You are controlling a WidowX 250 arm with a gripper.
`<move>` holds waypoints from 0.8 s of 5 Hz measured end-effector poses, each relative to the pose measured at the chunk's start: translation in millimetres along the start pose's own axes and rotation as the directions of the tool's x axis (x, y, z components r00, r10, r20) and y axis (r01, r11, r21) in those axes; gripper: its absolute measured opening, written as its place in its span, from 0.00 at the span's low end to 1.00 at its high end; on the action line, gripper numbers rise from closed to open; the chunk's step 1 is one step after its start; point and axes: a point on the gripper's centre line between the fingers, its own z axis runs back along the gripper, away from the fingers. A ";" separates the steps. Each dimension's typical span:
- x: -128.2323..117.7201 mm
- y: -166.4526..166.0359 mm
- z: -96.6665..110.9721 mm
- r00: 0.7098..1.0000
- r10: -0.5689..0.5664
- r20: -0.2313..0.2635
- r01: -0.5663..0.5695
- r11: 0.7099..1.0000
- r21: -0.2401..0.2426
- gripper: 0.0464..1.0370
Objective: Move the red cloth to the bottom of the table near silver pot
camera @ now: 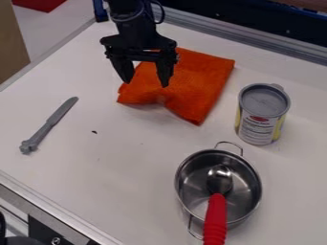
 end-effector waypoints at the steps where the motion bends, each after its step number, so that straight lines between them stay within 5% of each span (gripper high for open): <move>1: 9.5 -5.9 -12.7 0.995 -0.092 0.047 0.092 0.996 0.007 0.92; 2: 27.0 -13.9 -20.9 0.971 -0.232 0.054 0.233 0.973 -0.009 0.65; 4: 47.9 -26.9 -38.5 0.932 -0.363 -0.009 0.362 0.927 0.102 0.13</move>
